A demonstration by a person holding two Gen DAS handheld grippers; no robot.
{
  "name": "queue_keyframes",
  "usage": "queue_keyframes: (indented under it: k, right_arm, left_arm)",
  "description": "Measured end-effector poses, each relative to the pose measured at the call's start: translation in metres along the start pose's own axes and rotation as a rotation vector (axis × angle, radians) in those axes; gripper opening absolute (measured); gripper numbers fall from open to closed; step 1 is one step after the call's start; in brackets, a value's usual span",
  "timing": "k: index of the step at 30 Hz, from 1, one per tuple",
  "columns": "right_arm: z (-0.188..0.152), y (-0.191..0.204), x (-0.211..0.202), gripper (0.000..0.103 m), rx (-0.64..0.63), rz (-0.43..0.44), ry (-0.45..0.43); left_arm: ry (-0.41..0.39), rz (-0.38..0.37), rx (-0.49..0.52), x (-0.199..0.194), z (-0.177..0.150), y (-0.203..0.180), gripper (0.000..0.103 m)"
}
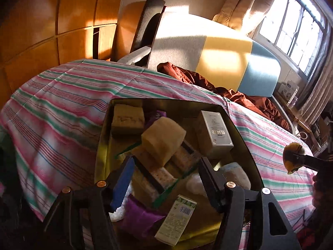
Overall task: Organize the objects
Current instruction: 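Lower the yellow knit sock into the gold tin and open the right tool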
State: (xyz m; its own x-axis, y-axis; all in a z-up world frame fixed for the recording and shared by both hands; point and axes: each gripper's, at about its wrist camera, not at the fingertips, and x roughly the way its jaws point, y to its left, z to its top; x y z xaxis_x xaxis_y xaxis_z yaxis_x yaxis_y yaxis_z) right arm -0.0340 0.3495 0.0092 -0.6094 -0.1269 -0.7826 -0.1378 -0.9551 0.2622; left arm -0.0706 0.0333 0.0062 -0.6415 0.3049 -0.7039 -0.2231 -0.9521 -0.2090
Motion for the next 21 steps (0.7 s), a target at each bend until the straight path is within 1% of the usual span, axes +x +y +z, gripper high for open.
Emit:
queue_keyframes:
  k: [2, 4, 7, 10, 13, 15, 18, 19, 21]
  right_arm:
    - [-0.003, 0.038, 0.006, 0.040, -0.080, 0.037, 0.005]
    - [-0.009, 0.070, 0.016, 0.040, -0.147, 0.051, 0.021]
    - [-0.019, 0.099, 0.034, 0.041, -0.193, 0.078, 0.062]
    - [-0.027, 0.116, 0.048, 0.041, -0.215, 0.091, 0.096]
    - [-0.035, 0.126, 0.058, 0.042, -0.241, 0.073, 0.113]
    - [-0.037, 0.130, 0.062, 0.045, -0.250, 0.073, 0.123]
    - [-0.040, 0.134, 0.067, 0.047, -0.261, 0.067, 0.133]
    - [-0.041, 0.135, 0.068, 0.050, -0.267, 0.062, 0.133]
    - [-0.043, 0.138, 0.068, 0.056, -0.278, 0.056, 0.131]
  left_arm:
    - [-0.008, 0.023, -0.008, -0.008, -0.007, 0.010, 0.068]
    - [-0.022, 0.055, -0.009, -0.015, -0.012, 0.017, 0.073]
    - [-0.042, 0.077, -0.020, -0.025, -0.016, 0.026, 0.079]
    - [-0.061, 0.102, -0.023, -0.032, -0.018, 0.031, 0.083]
    - [-0.075, 0.120, -0.024, -0.037, -0.019, 0.033, 0.087]
    - [-0.085, 0.138, -0.021, -0.039, -0.019, 0.034, 0.090]
    - [-0.098, 0.155, -0.013, -0.042, -0.019, 0.033, 0.099]
    - [-0.100, 0.161, -0.012, -0.043, -0.020, 0.033, 0.101]
    - [-0.107, 0.163, -0.015, -0.046, -0.021, 0.033, 0.103]
